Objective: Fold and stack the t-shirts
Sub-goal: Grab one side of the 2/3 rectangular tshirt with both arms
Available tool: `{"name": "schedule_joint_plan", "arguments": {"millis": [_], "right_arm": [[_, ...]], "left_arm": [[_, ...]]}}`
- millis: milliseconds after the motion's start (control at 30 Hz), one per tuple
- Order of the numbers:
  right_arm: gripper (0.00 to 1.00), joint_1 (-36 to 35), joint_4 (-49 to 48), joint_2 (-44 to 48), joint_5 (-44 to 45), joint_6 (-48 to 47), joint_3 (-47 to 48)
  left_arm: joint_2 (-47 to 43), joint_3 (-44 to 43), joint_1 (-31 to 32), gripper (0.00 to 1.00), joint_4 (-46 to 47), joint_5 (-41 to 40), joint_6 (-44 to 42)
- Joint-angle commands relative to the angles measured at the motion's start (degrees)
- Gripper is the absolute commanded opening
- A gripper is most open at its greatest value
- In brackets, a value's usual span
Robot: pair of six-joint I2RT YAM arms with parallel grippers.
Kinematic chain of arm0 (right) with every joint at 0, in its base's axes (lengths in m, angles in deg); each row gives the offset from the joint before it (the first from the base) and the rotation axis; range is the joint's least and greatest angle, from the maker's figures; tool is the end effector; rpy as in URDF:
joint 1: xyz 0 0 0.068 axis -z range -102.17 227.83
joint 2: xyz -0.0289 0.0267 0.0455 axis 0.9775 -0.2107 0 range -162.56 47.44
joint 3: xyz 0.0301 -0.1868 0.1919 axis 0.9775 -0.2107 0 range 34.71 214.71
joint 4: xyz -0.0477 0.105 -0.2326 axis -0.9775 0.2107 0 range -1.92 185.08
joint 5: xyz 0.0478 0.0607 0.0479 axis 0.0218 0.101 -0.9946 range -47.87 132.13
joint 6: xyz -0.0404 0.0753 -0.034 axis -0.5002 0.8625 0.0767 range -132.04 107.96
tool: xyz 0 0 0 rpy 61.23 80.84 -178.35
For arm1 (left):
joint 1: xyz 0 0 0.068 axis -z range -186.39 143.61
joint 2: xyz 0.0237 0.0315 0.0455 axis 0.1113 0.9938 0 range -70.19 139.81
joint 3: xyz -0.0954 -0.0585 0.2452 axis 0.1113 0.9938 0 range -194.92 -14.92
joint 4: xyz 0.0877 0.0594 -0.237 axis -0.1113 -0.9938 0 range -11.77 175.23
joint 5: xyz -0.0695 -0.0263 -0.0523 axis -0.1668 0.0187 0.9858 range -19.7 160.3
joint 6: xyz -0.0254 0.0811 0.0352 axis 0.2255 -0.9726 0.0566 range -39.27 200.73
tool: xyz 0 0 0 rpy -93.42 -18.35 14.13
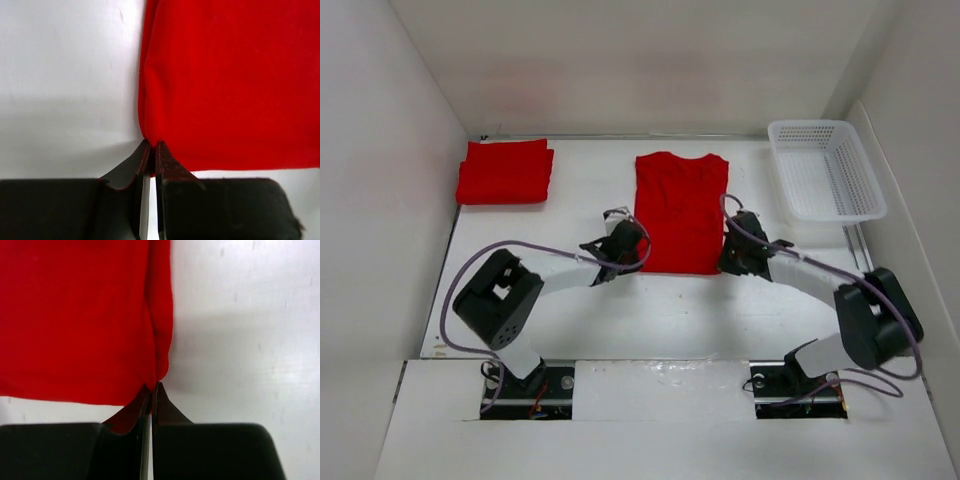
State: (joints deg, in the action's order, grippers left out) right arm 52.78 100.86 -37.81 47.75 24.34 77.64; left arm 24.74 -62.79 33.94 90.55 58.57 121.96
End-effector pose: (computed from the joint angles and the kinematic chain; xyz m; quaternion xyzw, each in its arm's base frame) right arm 0.2823 0.1229 0.1258 0.1086 0.9467 0.1127 0.2814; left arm 0.2911 -0.2250 0.1331 -0.0489 0.9075 -0.1950 0.3688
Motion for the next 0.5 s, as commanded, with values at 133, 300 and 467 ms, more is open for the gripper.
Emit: {"name": "schedule_joint_plan", "arguments": {"millis": [133,300,467], "right_arm": [[0.0,-12.3,17.3,22.4,2.1,8.8,-9.1],[0.0,-20.4,29.1,39.9,0.7,20.4,-11.9],[0.0,-22.5,34.3,47.3,1.6,20.1,-8.2]], "left_arm": [[-14.9,3.9,17.0,0.0,-21.9,-9.9,14.9],[-21.4,4.6,25.8,0.0,-31.6,-8.8,26.1],[-26.9,4.0,26.5,0.0,-31.3,-7.1,26.1]]}}
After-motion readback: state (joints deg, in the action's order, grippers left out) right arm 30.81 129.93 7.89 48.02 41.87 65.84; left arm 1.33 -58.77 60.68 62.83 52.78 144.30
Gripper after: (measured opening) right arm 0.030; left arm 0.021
